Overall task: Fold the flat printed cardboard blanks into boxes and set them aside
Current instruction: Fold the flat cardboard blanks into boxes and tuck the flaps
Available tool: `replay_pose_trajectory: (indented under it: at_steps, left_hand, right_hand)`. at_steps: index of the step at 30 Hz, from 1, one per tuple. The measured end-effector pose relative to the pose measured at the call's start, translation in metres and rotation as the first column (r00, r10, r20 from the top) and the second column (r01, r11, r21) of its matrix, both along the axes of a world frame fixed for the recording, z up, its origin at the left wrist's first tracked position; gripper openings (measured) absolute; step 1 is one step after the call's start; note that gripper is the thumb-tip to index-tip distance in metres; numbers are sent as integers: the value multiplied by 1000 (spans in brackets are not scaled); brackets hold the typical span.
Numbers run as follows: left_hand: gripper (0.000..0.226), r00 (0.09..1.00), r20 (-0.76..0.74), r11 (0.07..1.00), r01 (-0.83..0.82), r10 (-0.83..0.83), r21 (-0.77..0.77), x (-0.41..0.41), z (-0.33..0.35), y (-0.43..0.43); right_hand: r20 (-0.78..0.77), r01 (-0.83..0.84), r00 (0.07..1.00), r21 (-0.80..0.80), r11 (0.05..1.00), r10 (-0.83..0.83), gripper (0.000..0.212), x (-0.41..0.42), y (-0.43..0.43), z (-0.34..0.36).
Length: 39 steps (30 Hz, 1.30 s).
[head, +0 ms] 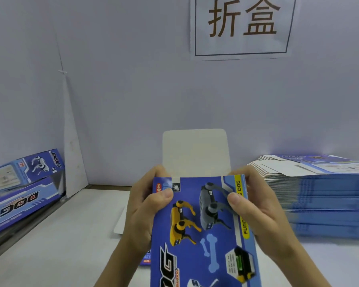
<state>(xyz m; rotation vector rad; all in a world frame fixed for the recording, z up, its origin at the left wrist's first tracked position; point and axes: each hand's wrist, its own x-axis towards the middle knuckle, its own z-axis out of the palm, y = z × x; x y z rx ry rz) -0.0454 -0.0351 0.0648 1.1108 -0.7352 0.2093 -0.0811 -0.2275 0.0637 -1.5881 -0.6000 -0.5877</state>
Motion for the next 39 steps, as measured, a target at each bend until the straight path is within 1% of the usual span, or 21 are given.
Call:
replay_pose_trajectory:
  at_steps: [2, 4, 8, 10, 12, 14, 16, 19, 21, 24, 25, 27, 28, 29, 31, 32, 34, 35, 37, 38, 39]
  left_hand:
    - [14, 1000, -3, 1000, 7, -7, 4, 0, -1, -1]
    - [8, 1000, 2, 1000, 15, -15, 3, 0, -2, -3]
    - [8, 999, 54, 999, 7, -5, -42, 1, -1, -5]
    - [6, 999, 33, 998, 33, -31, -54, 0, 0, -5]
    - [16, 999, -10, 998, 37, -37, -50, -1, 1, -5]
    - [21, 999, -39, 999, 21, -23, -46, -1, 0, -4]
    - [18, 999, -31, 998, 29, -30, -50, -1, 1, -5]
    - [11, 997, -15, 995, 78, -79, -64, -2, 3, -7]
    - [12, 995, -16, 992, 99, -101, -72, -1, 3, -8]
    - [17, 992, -51, 992, 112, -116, -60, -1, 2, -7]
    - [16, 992, -55, 992, 113, -116, -56, -1, 1, -6]
    - [8, 998, -36, 998, 53, -54, -17, -2, 3, -6]
    - [9, 999, -1, 999, -34, 34, 28, -3, 5, -6]
    - [17, 988, 50, 985, -150, 147, 80, -2, 6, -5]
    - [38, 924, 205, 916, -360, 323, 179, -1, 10, 0]
    - [48, 888, 292, 870, -429, 356, 244, -1, 12, 2]
    - [75, 841, 434, 752, -507, 325, 420, -5, 11, 0]
    - [93, 841, 454, 697, -514, 295, 500, -7, 8, -5]
    - [124, 838, 459, 614, -534, 295, 581, -11, 0, -21]
    - [132, 804, 494, 570, -588, 331, 575, -12, -5, -30]
    - [134, 759, 529, 526, -648, 381, 551, -12, -9, -37]
  right_hand:
    - [15, -12, 1000, 8, 1000, 12, 21, 0, -1, -1]
    - [21, -26, 999, 23, 999, 25, 21, 0, -3, 1]
    - [48, 11, 999, -46, 999, -9, 21, -2, -6, 5]
    - [34, 14, 999, -62, 998, -12, 17, -2, -6, 5]
    - [48, 47, 998, -88, 995, -43, 14, -2, -5, 5]
    - [47, 61, 997, -102, 993, -56, 14, -2, -6, 5]
    - [39, 66, 997, -104, 992, -62, 12, -3, -6, 6]
    - [34, 67, 997, -109, 992, -64, 16, -5, -6, 9]
    - [38, 47, 998, -105, 993, -43, 10, -5, -6, 9]
    - [47, 81, 996, -109, 991, -76, 20, -4, -8, 9]
    - [55, 86, 995, -108, 990, -81, 19, -3, -8, 9]
    - [113, 142, 985, -99, 985, -131, 9, -2, -7, 9]
    - [157, 222, 965, -77, 972, -208, 10, -1, -7, 9]
    - [194, 316, 933, -38, 948, -303, 13, 2, -7, 8]
    - [236, 463, 851, 83, 883, -468, 19, 6, -6, 7]
    - [252, 509, 813, 132, 851, -525, 24, 7, -6, 6]
    - [262, 564, 762, 181, 806, -592, 36, 10, -4, 5]
    - [261, 569, 758, 180, 802, -597, 41, 12, -2, 4]
    - [261, 501, 810, 158, 851, -525, 47, 12, 4, 2]
    - [272, 440, 844, 141, 887, -463, 48, 12, 7, 1]
    - [283, 384, 870, 123, 915, -403, 49, 12, 10, -1]
